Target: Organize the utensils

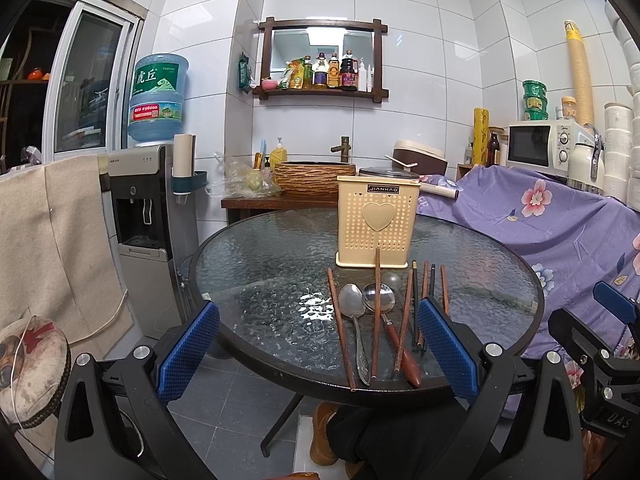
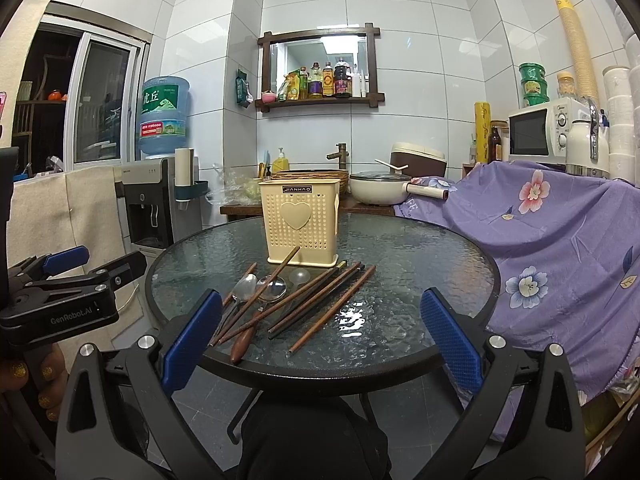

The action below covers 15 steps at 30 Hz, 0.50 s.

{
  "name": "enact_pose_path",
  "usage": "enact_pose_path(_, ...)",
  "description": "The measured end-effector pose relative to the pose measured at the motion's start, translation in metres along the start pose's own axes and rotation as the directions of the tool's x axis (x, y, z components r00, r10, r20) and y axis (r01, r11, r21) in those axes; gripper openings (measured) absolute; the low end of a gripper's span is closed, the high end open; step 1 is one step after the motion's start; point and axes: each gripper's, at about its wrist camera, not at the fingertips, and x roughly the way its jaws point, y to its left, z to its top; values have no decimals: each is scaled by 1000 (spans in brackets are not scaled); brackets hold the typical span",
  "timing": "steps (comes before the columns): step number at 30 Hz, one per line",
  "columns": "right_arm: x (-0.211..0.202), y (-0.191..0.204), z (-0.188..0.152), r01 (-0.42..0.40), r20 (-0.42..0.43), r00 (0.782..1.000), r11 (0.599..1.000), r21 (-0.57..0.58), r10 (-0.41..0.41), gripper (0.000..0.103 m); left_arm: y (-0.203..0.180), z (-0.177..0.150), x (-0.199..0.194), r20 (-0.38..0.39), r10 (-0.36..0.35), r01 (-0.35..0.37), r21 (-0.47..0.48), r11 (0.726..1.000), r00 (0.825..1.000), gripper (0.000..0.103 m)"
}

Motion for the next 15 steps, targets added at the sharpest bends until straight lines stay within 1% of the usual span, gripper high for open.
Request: enact_pose_path(15, 5, 3, -4, 5, -12, 1000, 1000, -7, -5, 98, 2, -5, 4, -18, -8, 8, 0, 1000, 1000, 97)
